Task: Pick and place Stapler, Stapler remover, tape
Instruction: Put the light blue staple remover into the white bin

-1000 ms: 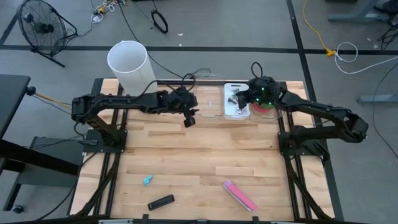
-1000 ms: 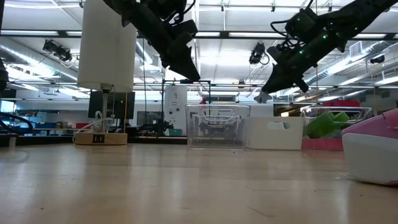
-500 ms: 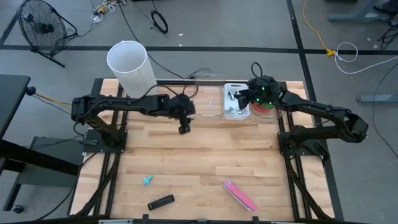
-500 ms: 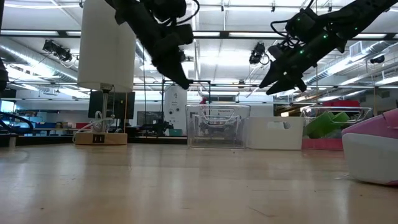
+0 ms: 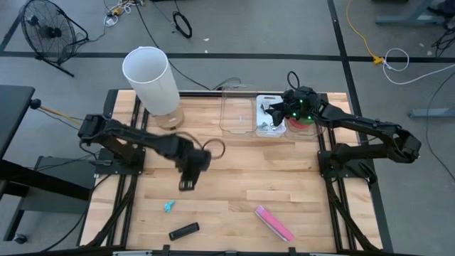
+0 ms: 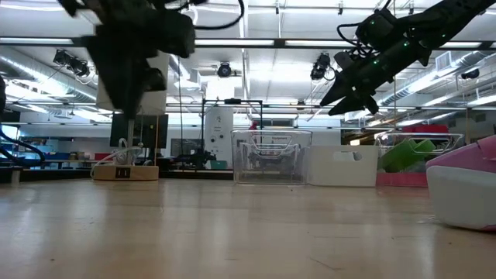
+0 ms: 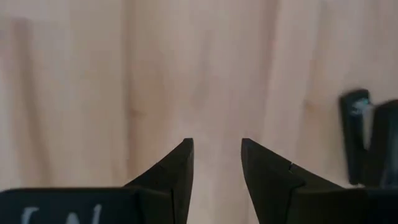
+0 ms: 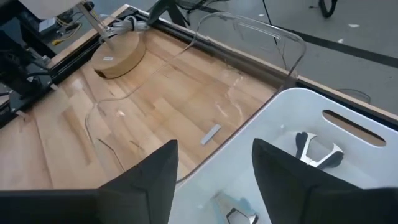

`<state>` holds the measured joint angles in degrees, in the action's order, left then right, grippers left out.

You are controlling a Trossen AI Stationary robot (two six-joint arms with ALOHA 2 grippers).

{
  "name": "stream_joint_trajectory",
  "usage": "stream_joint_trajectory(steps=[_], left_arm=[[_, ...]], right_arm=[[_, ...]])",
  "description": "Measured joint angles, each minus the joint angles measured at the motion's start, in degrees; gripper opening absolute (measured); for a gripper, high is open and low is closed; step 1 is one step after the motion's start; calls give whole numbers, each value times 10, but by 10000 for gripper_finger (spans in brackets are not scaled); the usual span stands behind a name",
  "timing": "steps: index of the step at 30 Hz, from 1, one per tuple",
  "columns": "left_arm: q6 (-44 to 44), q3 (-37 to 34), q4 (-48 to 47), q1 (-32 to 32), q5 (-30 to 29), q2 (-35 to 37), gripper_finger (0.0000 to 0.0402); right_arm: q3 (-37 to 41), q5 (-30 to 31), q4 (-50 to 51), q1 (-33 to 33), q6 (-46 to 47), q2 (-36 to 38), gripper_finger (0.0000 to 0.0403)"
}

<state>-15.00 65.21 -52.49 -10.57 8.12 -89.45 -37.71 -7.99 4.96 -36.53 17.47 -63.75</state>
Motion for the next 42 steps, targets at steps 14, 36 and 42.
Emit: stream_joint_trajectory(steps=[14, 36, 42], left_arm=[[-372, 0, -61, -208, -106, 0, 138], [-671, 0, -74, -290, -23, -90, 150], [-684, 0, -52, -289, -6, -110, 188]], right_arm=[[0, 0, 0, 11, 0, 0, 206], [0, 0, -3, 35, -15, 0, 206], [0, 0, -3, 35, -15, 0, 206]])
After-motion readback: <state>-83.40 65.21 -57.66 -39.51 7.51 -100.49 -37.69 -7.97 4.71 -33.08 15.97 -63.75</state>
